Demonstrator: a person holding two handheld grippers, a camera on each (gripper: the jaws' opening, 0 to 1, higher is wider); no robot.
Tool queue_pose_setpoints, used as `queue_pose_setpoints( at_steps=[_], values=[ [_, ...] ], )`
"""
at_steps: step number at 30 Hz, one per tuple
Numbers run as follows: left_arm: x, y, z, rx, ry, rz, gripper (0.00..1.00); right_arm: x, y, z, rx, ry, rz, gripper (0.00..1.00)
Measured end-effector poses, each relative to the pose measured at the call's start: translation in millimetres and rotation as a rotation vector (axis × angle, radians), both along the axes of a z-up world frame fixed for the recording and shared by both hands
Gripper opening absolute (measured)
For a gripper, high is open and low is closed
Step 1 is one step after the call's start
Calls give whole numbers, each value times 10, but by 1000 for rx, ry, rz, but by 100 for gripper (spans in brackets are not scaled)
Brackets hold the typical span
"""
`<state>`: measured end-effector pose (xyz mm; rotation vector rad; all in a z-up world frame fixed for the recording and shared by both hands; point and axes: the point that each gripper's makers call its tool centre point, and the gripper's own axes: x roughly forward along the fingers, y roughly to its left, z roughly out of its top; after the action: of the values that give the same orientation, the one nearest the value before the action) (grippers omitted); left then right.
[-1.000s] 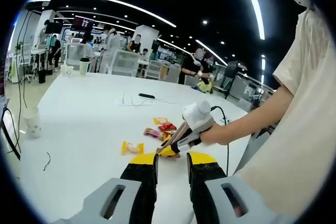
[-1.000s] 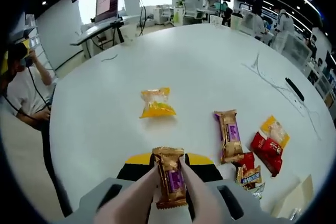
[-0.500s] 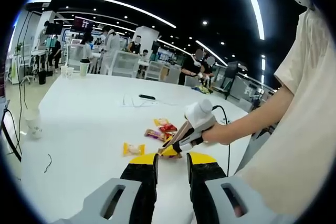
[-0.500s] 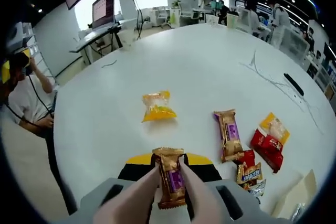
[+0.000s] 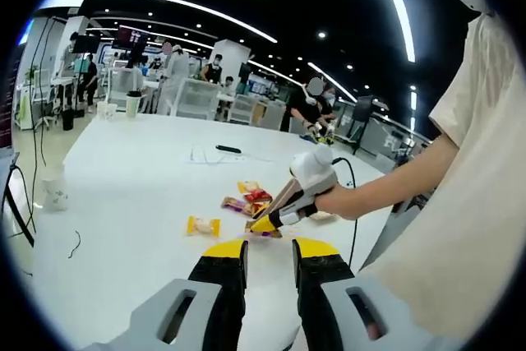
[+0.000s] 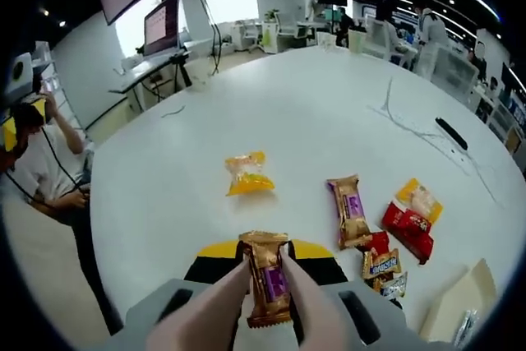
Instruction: Place the target food into the container with the food tongs after gripping and lifting it, then release it inside without dropping or visibly crushing the food.
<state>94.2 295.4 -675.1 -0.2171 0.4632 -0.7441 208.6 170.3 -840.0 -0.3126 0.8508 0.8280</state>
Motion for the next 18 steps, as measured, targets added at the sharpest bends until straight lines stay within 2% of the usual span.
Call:
queue_pose_setpoints(
  at_steps=[3,4,5,7,12,18],
  values=[
    [33,25,82,11,-32,11,21,26,-15,40,13,-4,-12,21],
    [26,40,147,-8,-44,29,21,24,-25,79,20,-13,-17,21],
    [-11,28,144,-9,-44,34,21,2,-32,110,24,-20,-14,21],
    [-167,-39,26,-10,2,21,21,-7,-70,153,35,-27,-23,21],
    [-237,-27,74,12,-3,9,21,-26,-112,189,46,-27,-35,21],
    [-276,24,113,14,-10,23,20,-76,-134,323,60,-51,-39,21]
  ],
)
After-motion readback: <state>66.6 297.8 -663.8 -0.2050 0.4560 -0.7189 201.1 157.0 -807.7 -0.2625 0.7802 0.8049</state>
